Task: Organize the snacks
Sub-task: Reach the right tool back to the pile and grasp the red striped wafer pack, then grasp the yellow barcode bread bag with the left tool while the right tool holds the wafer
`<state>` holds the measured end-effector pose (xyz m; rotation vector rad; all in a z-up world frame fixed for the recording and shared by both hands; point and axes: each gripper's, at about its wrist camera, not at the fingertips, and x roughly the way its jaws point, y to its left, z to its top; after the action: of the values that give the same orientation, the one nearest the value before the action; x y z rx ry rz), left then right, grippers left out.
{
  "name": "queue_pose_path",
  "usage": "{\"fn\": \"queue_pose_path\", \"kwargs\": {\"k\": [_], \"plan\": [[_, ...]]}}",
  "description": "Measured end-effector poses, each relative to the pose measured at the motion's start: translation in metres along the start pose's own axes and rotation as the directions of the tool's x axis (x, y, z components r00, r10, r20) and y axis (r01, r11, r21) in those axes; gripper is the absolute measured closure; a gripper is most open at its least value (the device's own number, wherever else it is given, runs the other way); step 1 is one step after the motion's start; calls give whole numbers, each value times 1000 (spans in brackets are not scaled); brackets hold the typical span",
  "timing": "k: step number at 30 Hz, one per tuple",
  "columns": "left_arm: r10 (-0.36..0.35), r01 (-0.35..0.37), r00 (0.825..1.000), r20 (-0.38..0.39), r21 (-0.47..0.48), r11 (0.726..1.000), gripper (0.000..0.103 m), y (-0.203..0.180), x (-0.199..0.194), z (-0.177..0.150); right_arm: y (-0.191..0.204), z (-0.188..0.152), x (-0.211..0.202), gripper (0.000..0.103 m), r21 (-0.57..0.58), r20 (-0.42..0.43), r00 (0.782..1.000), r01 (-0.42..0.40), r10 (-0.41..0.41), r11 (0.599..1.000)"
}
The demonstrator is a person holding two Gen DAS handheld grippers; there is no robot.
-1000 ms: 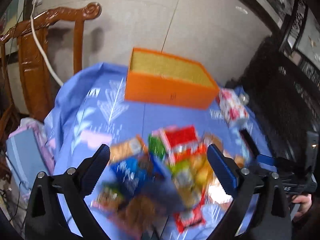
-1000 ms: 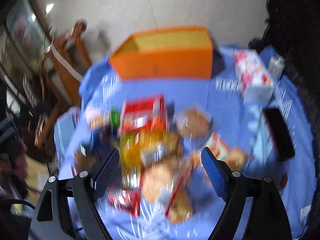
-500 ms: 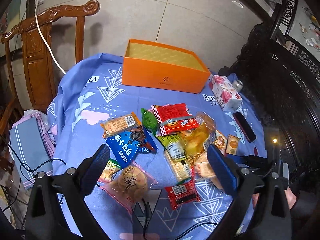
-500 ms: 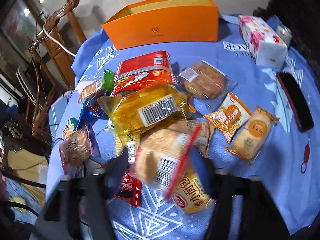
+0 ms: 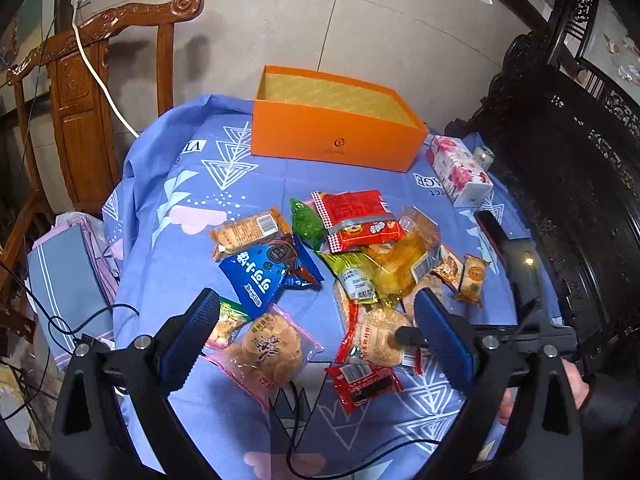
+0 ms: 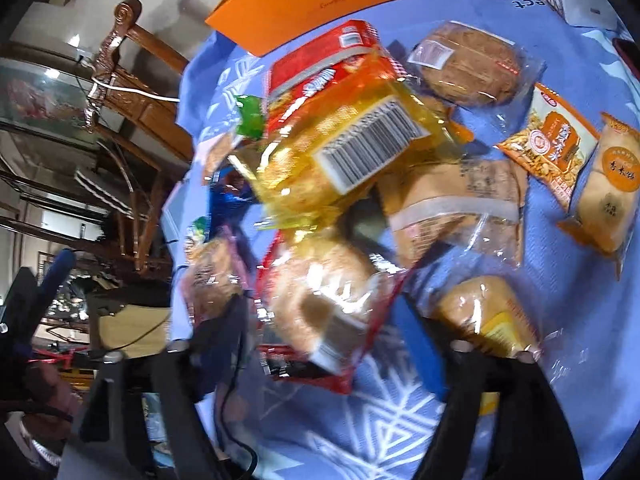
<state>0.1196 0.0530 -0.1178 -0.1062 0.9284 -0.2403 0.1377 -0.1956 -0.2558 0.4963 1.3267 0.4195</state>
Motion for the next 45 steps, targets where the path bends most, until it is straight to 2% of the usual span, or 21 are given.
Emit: {"fn": "queue_pose_path", "kwargs": {"k": [6,10,11,12,13,15,16,18,22,26,29,31,36,39,40,43,44,45], "plan": [[-1,1,1000,-8,-3,1000,7,2,8,6,15,1,12,15,-59,-25,998,53,-54,997],[16,-16,1000,-11,24,1000,7,0,15,8,27,6,33,14,-67,-73,986,143,-147,988],[15,-14,1000,-17,22,1000,7,1,17,9,33,6,37,17,-97,-67,980,182,-189,978],[15,-15,1000,-21,17,1000,7,4,18,9,35,6,39,25,-112,-67,974,206,-215,972],[19,-18,1000,-24,14,1000,7,5,19,10,36,4,41,39,-132,-71,969,225,-235,965],[27,-26,999,-31,7,1000,7,10,22,10,36,2,38,47,-128,-70,975,199,-209,972],[25,-25,999,-34,3,1000,7,11,24,11,37,1,33,58,-132,-57,977,198,-207,971],[18,-18,999,-44,6,1000,7,13,30,13,37,1,17,69,-134,-24,983,177,-181,975],[-8,11,999,-53,53,999,7,-1,45,21,31,-3,-8,80,-128,21,987,161,-160,979],[-39,48,998,-49,178,983,7,-28,64,31,20,-4,-40,86,-102,70,988,147,-140,984],[-60,63,998,-21,343,937,7,-57,77,32,10,-8,-66,88,-91,118,980,174,-163,981],[-75,71,997,-10,463,883,8,-78,89,26,-2,-12,-79,88,-70,136,971,209,-198,975],[-143,140,989,-43,605,784,8,-108,125,8,-27,-21,-92,88,18,145,971,191,-192,981],[-131,142,989,-70,697,703,24,-122,147,-7,-27,-22,-94,88,20,152,969,195,-195,981],[-125,147,989,-83,713,685,28,-124,154,-11,-26,-21,-93,88,19,152,969,195,-196,981],[-103,145,989,-103,752,643,37,-127,171,-21,-26,-19,-92,88,14,153,968,197,-197,980],[-101,144,990,-103,759,635,40,-127,174,-23,-25,-18,-91,88,16,153,968,196,-196,980],[-101,146,989,-105,759,635,47,-126,177,-23,-26,-17,-92,88,18,154,968,196,-196,980]]}}
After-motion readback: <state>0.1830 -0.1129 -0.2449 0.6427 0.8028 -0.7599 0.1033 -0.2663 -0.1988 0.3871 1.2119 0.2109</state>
